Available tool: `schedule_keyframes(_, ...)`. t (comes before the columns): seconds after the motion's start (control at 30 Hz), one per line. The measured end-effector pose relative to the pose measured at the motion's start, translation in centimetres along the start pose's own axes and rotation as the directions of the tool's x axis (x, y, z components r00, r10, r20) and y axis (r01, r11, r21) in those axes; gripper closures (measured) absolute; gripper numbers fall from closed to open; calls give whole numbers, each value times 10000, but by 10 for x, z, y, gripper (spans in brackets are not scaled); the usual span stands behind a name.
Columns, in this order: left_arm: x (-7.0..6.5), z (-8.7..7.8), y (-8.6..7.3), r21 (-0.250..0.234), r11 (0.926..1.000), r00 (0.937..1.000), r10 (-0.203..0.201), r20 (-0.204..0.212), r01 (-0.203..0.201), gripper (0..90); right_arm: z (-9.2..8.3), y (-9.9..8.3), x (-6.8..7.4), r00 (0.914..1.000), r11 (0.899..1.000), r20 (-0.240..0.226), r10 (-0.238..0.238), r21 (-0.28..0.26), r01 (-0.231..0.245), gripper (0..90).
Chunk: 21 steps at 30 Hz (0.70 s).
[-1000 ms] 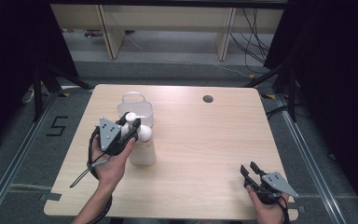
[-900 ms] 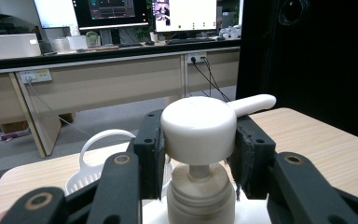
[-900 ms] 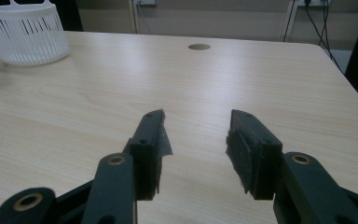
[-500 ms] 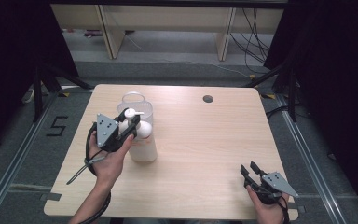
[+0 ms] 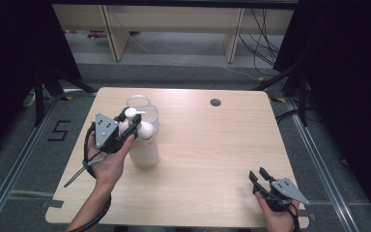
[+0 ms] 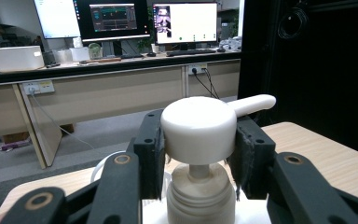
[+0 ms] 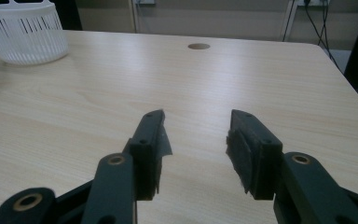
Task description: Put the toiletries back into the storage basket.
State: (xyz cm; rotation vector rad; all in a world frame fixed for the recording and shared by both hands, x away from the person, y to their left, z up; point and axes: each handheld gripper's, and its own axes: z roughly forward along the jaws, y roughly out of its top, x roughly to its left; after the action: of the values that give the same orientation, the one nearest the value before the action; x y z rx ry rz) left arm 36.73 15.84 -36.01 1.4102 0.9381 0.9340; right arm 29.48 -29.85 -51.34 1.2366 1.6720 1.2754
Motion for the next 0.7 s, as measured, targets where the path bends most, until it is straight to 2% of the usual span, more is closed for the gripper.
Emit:
schedule_keyframes(0.47, 6, 2, 6, -48, 10000, 10000, 9, -59, -9, 588, 0, 0, 0, 10000, 10000, 1, -15, -11, 15, 561)
schedule_keyframes(0.53, 7, 2, 7, -59, 10000, 10000, -9, -73, 9, 588, 0, 0, 0, 9999, 9999, -79, 102, 38, -102, 560)
schedule_keyframes(0.57, 7, 3, 8, -59, 10000, 10000, -20, -91, 20, 588, 0, 0, 0, 10000, 10000, -5, -19, 3, 19, 561)
schedule_keyframes(0.7, 9, 3, 10, -98, 9999, 9999, -28, -108, 27, 588, 0, 0, 0, 10000, 10000, -6, -14, -1, 14, 560)
